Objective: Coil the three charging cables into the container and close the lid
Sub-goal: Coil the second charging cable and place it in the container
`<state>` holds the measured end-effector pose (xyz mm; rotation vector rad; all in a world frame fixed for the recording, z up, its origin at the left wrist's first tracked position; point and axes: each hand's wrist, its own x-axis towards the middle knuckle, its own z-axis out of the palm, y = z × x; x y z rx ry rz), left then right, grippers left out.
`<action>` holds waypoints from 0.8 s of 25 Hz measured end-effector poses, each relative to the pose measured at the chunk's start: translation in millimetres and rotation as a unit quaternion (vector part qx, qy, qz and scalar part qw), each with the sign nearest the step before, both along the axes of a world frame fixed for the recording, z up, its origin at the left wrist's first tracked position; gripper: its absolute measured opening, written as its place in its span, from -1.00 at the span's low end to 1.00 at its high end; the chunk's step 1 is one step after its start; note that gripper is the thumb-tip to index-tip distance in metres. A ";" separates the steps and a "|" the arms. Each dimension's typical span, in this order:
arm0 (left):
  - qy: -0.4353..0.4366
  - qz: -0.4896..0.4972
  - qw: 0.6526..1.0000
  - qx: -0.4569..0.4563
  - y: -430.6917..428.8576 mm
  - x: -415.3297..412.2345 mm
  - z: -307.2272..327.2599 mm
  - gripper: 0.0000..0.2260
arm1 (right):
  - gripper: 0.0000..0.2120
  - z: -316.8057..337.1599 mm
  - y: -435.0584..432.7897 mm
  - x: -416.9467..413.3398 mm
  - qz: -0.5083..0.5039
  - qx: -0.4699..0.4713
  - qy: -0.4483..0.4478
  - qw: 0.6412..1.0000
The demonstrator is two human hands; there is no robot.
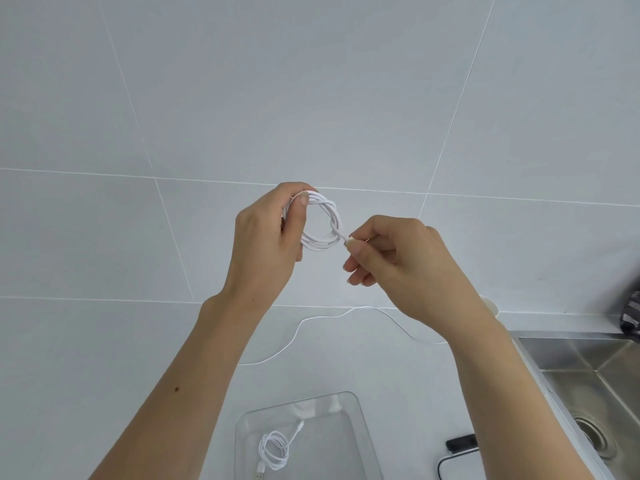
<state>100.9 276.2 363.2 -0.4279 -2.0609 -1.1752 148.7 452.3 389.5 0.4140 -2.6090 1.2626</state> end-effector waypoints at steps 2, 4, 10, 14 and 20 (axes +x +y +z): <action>-0.015 -0.015 0.999 0.024 3.7 5.6 -4.8 -0.82 | -0.89 -5.7 -0.7 -0.3 0.028 -0.064 -0.059 0.996; -0.020 -0.027 0.999 0.037 6.9 9.4 -8.3 -0.82 | -0.86 -9.5 0.0 -1.4 0.039 -0.132 -0.104 0.985; -0.037 -0.052 0.997 0.048 11.9 14.9 -16.8 -0.82 | -0.58 -24.6 4.4 -3.4 0.040 -0.204 -0.165 0.964; -0.052 -0.075 0.995 0.050 14.1 19.0 -24.7 -0.82 | -0.62 -36.6 3.2 -6.8 0.071 -0.330 -0.166 0.926; -0.104 -0.105 0.986 0.081 10.7 26.5 -52.3 -0.84 | -0.88 -70.1 -3.7 -5.0 0.027 -0.393 -0.145 0.907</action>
